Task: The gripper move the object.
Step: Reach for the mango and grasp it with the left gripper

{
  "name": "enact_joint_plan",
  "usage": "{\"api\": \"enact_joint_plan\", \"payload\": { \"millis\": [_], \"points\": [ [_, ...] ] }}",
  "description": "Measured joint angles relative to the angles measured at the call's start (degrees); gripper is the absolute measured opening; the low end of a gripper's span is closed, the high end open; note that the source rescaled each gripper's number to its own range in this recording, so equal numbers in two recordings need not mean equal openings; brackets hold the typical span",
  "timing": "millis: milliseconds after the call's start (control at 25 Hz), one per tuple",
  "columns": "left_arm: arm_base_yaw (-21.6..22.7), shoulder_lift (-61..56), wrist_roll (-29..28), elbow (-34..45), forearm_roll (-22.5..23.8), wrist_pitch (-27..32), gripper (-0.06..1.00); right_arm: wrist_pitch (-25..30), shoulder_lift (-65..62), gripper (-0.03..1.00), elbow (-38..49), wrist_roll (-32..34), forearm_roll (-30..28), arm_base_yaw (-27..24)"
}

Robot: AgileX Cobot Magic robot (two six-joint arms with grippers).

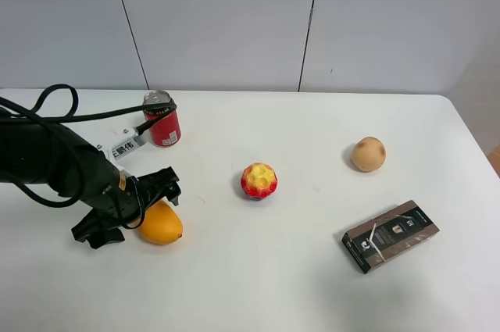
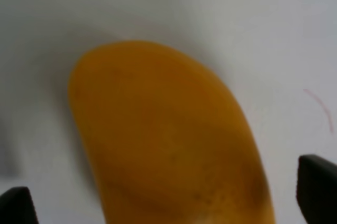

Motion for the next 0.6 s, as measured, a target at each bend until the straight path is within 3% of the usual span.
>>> {"api": "enact_joint_plan", "payload": {
  "millis": [480,520,600],
  "points": [
    [0.0,2.07,-0.17,-3.84,-0.59,2.85,0.98,0.0,0.0,1.0,0.0,0.0,0.0,0.0],
    [0.0,2.07,-0.17,-4.3,-0.74,2.91,0.92,0.0,0.0,1.0,0.0,0.0,0.0,0.0],
    [0.0,2.07,-0.17,-5.32,-0.85,2.99,0.59,0.0,0.0,1.0,0.0,0.0,0.0,0.0]
  ]
}}
